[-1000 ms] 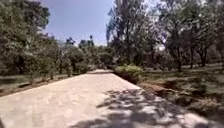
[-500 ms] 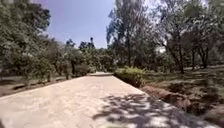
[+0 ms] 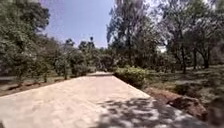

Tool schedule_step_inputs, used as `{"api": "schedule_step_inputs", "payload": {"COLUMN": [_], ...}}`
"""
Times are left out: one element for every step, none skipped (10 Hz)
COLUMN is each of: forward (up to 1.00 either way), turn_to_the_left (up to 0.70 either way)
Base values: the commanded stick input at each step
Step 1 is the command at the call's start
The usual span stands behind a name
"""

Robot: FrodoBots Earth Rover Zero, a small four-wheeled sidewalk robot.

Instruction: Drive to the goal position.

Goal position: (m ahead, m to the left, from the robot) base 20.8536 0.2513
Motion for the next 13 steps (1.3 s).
{"api": "schedule_step_inputs", "payload": {"forward": [0.70,0.70,0.70,0.70,0.70,0.70,0.70,0.70,0.70,0.70,0.70,0.70,0.70], "turn_to_the_left": [0.20,0.03,0.00,0.00,0.00,0.00,0.00,0.00,0.00,0.00,0.00,0.00,0.00]}}
